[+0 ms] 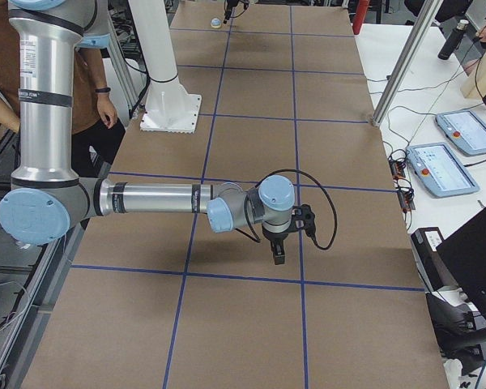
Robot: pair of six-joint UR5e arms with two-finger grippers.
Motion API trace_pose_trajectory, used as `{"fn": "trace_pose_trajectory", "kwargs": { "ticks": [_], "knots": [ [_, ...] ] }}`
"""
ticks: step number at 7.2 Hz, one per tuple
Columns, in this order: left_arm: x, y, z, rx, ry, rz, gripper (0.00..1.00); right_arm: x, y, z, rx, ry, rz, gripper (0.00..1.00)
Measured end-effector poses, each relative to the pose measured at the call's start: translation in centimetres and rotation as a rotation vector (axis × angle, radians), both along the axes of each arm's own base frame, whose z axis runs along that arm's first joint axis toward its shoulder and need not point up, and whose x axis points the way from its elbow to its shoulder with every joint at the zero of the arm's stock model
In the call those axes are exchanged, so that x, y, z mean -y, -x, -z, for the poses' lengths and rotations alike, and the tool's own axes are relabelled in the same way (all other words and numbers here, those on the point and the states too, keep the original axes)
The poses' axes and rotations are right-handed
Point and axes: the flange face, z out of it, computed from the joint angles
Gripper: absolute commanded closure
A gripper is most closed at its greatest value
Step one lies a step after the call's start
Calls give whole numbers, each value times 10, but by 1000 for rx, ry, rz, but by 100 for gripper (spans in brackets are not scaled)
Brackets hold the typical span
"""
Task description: Place and press bell with both arms
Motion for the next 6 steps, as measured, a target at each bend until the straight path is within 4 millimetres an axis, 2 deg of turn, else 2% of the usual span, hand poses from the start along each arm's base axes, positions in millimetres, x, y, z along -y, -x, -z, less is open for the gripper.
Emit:
{"fn": "trace_pose_trajectory", "kwargs": {
  "ticks": [3, 6],
  "knots": [
    [-17, -6, -24, -11, -20, -35, 0, 0, 3, -1, 0, 2, 6, 0],
    [-28, -24, -23, -47, -29, -66, 0, 0, 4, -2, 0, 1, 11, 0]
  ]
}}
